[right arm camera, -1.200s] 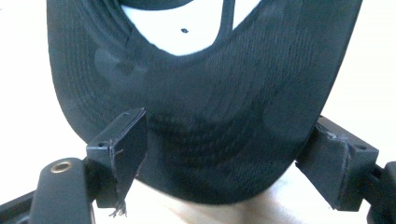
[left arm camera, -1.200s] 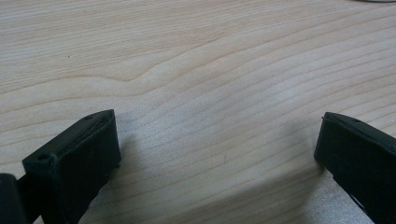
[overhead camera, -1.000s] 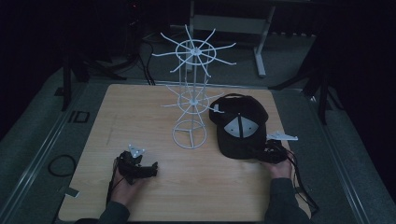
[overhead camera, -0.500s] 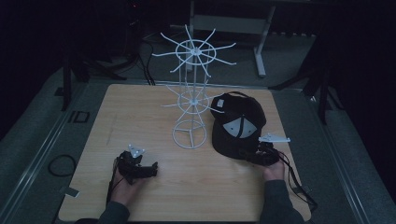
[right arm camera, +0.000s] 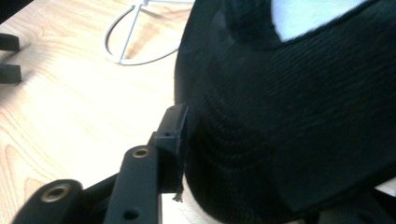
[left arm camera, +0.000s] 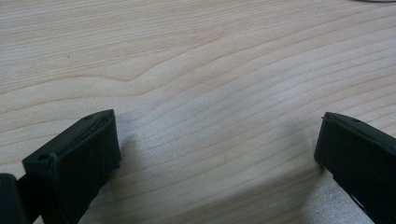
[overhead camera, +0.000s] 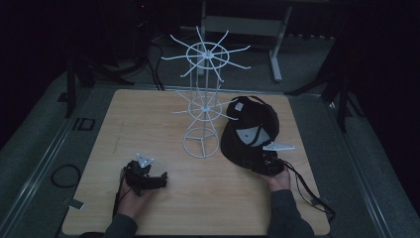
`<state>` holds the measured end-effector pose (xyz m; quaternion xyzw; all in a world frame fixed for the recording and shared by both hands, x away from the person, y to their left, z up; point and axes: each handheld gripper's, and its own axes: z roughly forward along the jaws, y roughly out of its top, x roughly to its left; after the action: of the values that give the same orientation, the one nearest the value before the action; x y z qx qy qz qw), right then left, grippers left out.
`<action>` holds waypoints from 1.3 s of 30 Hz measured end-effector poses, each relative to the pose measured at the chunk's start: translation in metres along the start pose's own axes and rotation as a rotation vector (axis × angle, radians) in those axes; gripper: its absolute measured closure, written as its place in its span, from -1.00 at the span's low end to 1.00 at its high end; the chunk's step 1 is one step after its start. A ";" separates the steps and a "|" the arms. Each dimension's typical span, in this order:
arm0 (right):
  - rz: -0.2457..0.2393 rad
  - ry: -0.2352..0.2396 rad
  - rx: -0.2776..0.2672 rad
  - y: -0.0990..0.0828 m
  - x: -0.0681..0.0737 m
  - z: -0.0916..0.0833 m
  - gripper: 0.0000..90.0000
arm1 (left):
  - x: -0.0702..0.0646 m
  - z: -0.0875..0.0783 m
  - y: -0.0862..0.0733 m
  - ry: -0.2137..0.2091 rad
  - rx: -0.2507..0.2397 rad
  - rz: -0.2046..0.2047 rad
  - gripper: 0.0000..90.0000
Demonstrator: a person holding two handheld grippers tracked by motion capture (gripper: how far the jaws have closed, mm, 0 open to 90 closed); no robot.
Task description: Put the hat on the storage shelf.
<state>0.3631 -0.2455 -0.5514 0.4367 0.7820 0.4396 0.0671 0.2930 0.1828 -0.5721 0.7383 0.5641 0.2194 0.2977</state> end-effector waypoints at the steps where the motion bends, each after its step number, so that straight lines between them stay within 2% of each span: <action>1: 0.001 0.000 -0.001 -0.001 0.001 0.001 0.38 | 0.000 0.000 0.000 0.000 0.000 0.000 -1.00; 3: 0.009 0.007 -0.008 -0.001 0.001 0.001 0.44 | 0.000 0.000 0.000 0.000 0.000 0.000 -1.00; 5: 0.025 0.026 -0.041 -0.001 0.002 -0.001 0.57 | 0.000 0.000 0.000 0.000 0.000 0.000 -1.00; 9: 0.052 0.045 -0.081 0.001 0.001 -0.005 0.66 | 0.000 0.000 0.000 0.000 0.000 0.000 -1.00; 17: 0.126 0.032 -0.148 0.002 0.005 -0.013 0.78 | 0.000 0.000 0.000 0.000 0.000 0.000 -1.00; 23: 0.148 -0.001 -0.189 0.003 0.007 -0.021 0.92 | 0.000 0.000 0.000 0.000 0.000 0.000 -1.00; 26: 0.128 -0.030 -0.195 0.005 0.011 -0.024 0.92 | 0.000 0.000 0.000 0.000 0.000 0.000 -1.00; 33: 0.119 -0.092 -0.221 0.007 0.015 -0.028 0.93 | 0.000 0.000 0.000 0.000 0.000 0.000 -1.00; 39: 0.113 -0.107 -0.229 0.008 0.015 -0.032 0.93 | 0.000 0.000 0.000 0.000 -0.001 -0.001 -1.00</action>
<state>0.3435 -0.2524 -0.5222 0.4922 0.6961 0.5053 0.1333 0.2930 0.1827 -0.5722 0.7379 0.5644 0.2195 0.2980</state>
